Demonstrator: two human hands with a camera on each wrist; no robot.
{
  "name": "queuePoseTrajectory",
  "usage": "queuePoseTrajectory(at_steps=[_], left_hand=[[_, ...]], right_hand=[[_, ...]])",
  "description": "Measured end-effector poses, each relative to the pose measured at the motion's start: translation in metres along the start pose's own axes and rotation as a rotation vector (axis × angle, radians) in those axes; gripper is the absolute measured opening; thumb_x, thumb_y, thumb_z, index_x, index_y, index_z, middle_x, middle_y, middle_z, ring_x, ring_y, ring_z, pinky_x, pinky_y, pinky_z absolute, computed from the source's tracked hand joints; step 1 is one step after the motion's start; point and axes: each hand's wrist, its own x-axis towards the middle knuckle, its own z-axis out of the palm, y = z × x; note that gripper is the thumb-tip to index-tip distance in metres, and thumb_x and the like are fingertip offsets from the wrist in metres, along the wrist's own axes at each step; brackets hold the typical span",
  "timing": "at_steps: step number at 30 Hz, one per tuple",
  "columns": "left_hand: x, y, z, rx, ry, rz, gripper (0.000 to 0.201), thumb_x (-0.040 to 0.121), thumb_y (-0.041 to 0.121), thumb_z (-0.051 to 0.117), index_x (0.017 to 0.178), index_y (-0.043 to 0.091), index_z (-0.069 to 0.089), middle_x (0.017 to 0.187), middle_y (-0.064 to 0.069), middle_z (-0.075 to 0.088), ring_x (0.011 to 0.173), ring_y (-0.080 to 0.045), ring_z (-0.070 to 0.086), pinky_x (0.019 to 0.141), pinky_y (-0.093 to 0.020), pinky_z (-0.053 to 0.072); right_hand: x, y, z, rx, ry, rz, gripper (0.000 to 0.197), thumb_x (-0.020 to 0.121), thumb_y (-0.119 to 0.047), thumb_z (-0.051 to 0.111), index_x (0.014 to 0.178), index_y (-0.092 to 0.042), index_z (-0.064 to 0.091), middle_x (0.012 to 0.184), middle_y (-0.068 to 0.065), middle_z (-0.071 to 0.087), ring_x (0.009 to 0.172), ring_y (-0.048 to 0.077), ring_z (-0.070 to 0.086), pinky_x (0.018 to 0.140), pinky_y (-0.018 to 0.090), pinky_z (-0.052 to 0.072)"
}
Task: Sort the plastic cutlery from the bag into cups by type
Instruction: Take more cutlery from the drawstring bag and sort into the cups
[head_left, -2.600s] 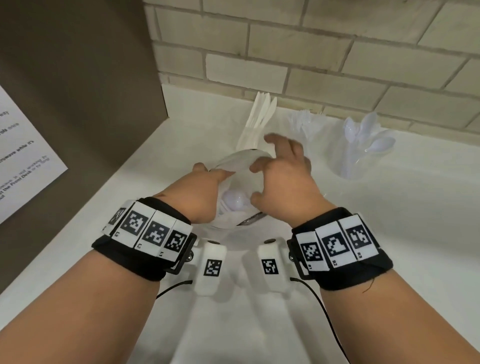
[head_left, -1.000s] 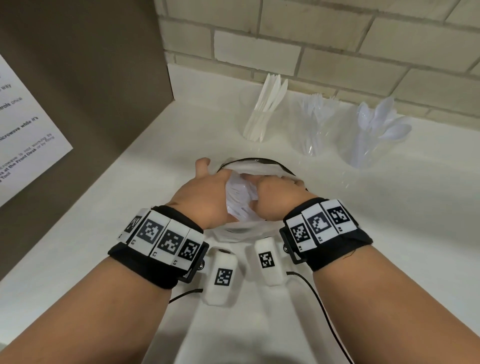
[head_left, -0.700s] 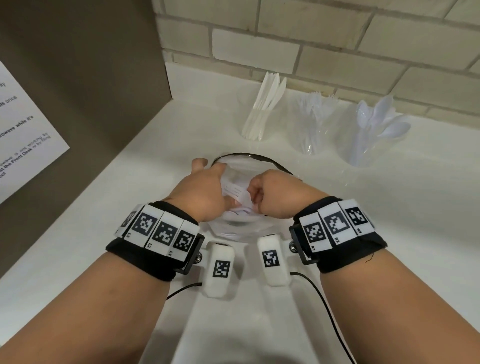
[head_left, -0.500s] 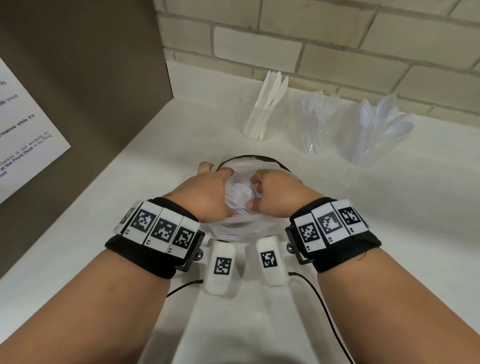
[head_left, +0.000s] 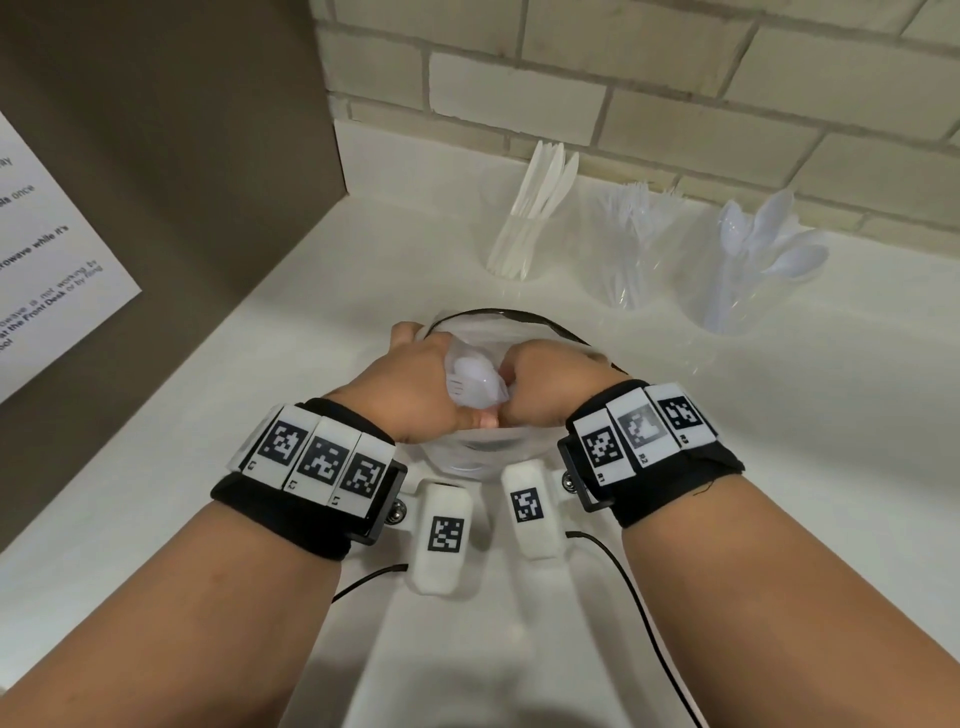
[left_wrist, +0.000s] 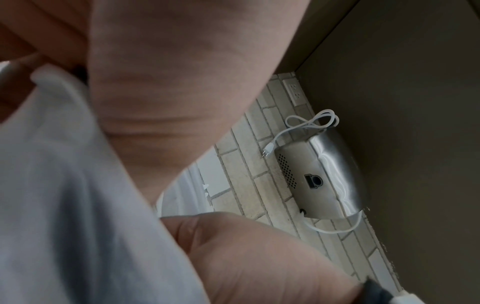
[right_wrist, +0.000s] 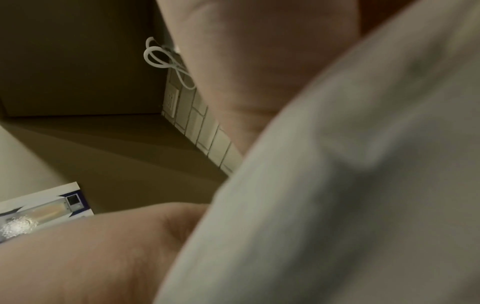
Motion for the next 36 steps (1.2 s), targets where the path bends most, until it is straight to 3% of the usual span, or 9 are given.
queuePoseTrajectory(at_steps=[5, 9, 15, 18, 22, 27, 31, 34, 36], left_hand=[[0.003, -0.008, 0.004, 0.031, 0.009, -0.045, 0.083, 0.063, 0.052, 0.078, 0.131, 0.022, 0.042, 0.126, -0.002, 0.042, 0.124, -0.013, 0.036, 0.099, -0.030, 0.043], [0.001, -0.007, 0.004, 0.019, -0.002, -0.025, 0.078, 0.069, 0.042, 0.079, 0.132, 0.019, 0.039, 0.120, 0.005, 0.039, 0.135, -0.017, 0.020, 0.099, -0.025, 0.039], [-0.001, -0.010, 0.003, -0.053, 0.016, -0.037, 0.083, 0.060, 0.035, 0.086, 0.125, 0.016, 0.039, 0.127, -0.004, 0.034, 0.131, -0.015, 0.030, 0.091, -0.018, 0.037], [-0.002, -0.010, 0.002, -0.057, 0.021, -0.021, 0.081, 0.058, 0.039, 0.086, 0.122, 0.020, 0.040, 0.130, -0.006, 0.037, 0.130, -0.015, 0.030, 0.091, -0.018, 0.037], [-0.005, -0.012, 0.000, -0.098, 0.010, -0.017, 0.084, 0.060, 0.037, 0.086, 0.128, 0.022, 0.039, 0.139, -0.008, 0.033, 0.131, -0.015, 0.031, 0.097, -0.018, 0.033], [-0.007, -0.009, -0.011, 0.030, 0.002, 0.018, 0.066, 0.076, 0.059, 0.060, 0.131, 0.026, 0.045, 0.128, 0.008, 0.048, 0.137, -0.019, 0.023, 0.116, -0.028, 0.009], [-0.004, -0.015, -0.013, 0.102, -0.009, -0.086, 0.084, 0.055, 0.071, 0.053, 0.131, 0.040, 0.037, 0.144, 0.003, 0.034, 0.139, -0.026, 0.027, 0.111, -0.037, 0.034], [-0.006, -0.007, -0.012, 0.062, 0.021, -0.017, 0.078, 0.067, 0.053, 0.071, 0.133, 0.029, 0.038, 0.142, 0.001, 0.035, 0.141, -0.022, 0.018, 0.105, -0.033, 0.039], [-0.008, -0.001, -0.010, 0.026, 0.043, 0.043, 0.075, 0.065, 0.044, 0.079, 0.128, 0.025, 0.042, 0.134, 0.002, 0.041, 0.132, -0.017, 0.028, 0.095, -0.025, 0.040]], right_hand=[[0.001, -0.002, 0.001, -0.002, -0.040, -0.009, 0.054, 0.077, -0.050, 0.067, 0.119, -0.018, 0.053, 0.112, 0.002, 0.061, 0.108, 0.027, 0.056, 0.102, 0.051, 0.038], [-0.004, -0.001, -0.003, 0.031, -0.049, -0.075, 0.042, 0.074, -0.050, 0.071, 0.093, -0.015, 0.057, 0.087, 0.000, 0.060, 0.088, 0.024, 0.060, 0.085, 0.037, 0.051], [-0.005, -0.007, 0.003, 0.067, -0.027, -0.089, 0.033, 0.074, -0.041, 0.073, 0.071, -0.017, 0.050, 0.070, -0.004, 0.052, 0.075, 0.020, 0.056, 0.071, 0.029, 0.047], [-0.005, -0.008, 0.004, 0.115, -0.028, -0.107, 0.020, 0.077, -0.032, 0.071, 0.082, -0.016, 0.061, 0.078, -0.001, 0.061, 0.081, 0.021, 0.062, 0.075, 0.030, 0.051], [-0.007, -0.007, 0.004, 0.223, 0.040, -0.112, 0.033, 0.070, -0.024, 0.075, 0.099, -0.013, 0.064, 0.095, 0.003, 0.066, 0.090, 0.023, 0.064, 0.084, 0.036, 0.054], [-0.013, 0.001, 0.000, 0.298, 0.027, -0.162, 0.035, 0.083, -0.015, 0.069, 0.116, -0.005, 0.063, 0.114, 0.009, 0.065, 0.103, 0.025, 0.061, 0.082, 0.028, 0.048], [-0.015, 0.005, -0.002, 0.380, -0.007, -0.147, 0.029, 0.083, -0.014, 0.065, 0.110, -0.005, 0.067, 0.110, 0.011, 0.068, 0.100, 0.024, 0.063, 0.080, 0.027, 0.050], [-0.016, 0.006, 0.000, 0.407, -0.011, -0.157, 0.030, 0.081, -0.013, 0.066, 0.111, -0.008, 0.066, 0.109, 0.008, 0.068, 0.100, 0.023, 0.063, 0.084, 0.028, 0.050], [-0.017, 0.003, 0.004, 0.418, -0.019, -0.162, 0.029, 0.078, -0.015, 0.070, 0.106, -0.010, 0.067, 0.101, 0.006, 0.068, 0.093, 0.021, 0.063, 0.077, 0.027, 0.050]])
